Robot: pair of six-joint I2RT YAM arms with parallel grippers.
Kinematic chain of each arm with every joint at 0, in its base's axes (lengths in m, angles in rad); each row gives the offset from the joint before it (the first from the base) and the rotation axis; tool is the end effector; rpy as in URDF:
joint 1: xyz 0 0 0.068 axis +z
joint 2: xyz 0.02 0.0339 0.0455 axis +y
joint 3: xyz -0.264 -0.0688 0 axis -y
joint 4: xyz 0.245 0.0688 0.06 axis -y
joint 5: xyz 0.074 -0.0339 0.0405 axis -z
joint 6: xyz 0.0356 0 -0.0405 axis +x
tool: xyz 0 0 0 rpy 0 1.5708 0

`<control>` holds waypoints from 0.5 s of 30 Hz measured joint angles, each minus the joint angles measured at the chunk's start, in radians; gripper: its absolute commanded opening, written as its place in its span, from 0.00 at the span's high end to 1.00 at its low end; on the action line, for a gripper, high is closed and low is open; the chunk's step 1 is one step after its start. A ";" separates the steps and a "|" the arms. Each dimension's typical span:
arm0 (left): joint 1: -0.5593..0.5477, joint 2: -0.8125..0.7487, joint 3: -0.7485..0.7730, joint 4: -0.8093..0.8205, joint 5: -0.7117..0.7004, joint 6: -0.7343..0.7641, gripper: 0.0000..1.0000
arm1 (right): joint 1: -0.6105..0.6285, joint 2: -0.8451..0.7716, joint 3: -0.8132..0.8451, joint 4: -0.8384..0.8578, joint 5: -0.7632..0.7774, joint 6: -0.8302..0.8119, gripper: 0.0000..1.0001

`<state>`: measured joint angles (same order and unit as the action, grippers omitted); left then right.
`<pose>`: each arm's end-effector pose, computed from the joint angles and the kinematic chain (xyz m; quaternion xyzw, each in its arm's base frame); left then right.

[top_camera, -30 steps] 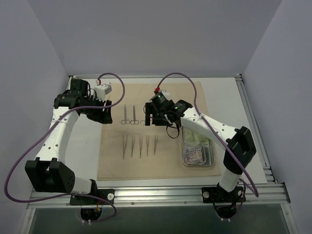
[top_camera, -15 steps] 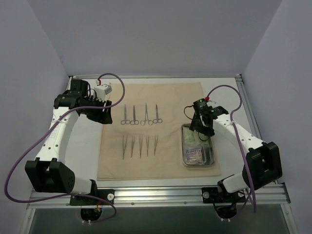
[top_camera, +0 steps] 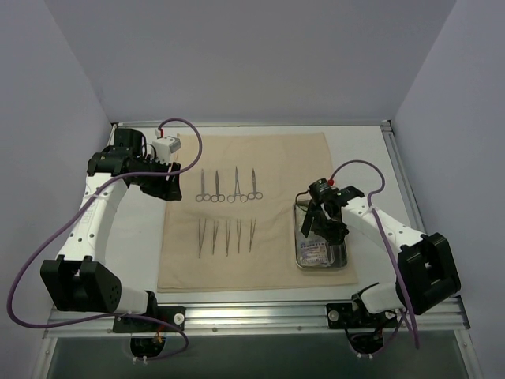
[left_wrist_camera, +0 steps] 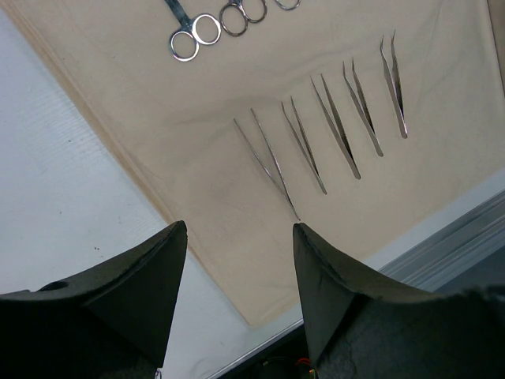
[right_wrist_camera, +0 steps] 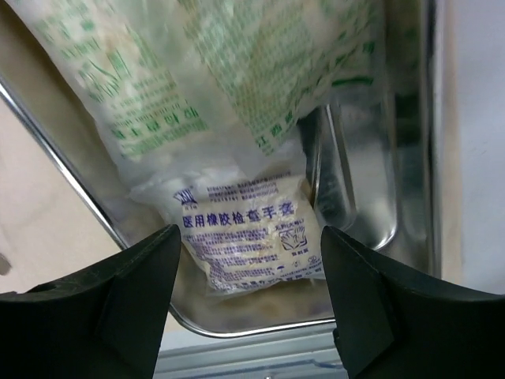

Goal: Open and lay out the surgical kit
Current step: Pick up the medical item from the container.

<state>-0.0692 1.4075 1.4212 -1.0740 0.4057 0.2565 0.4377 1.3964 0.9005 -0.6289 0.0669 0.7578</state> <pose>0.2718 -0.0329 0.3442 0.2039 0.9270 -0.1710 0.2645 0.2415 0.1104 0.2109 0.1626 0.9611 0.0974 0.2011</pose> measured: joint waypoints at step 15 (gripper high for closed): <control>0.000 0.000 0.000 -0.001 0.000 0.000 0.35 | 0.167 0.086 -0.070 0.010 -0.014 0.059 0.81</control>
<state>-0.0692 1.4075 1.4212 -1.0752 0.4057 0.2565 0.6048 1.4826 0.8307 -0.6193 0.0525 0.8165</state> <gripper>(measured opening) 0.652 0.304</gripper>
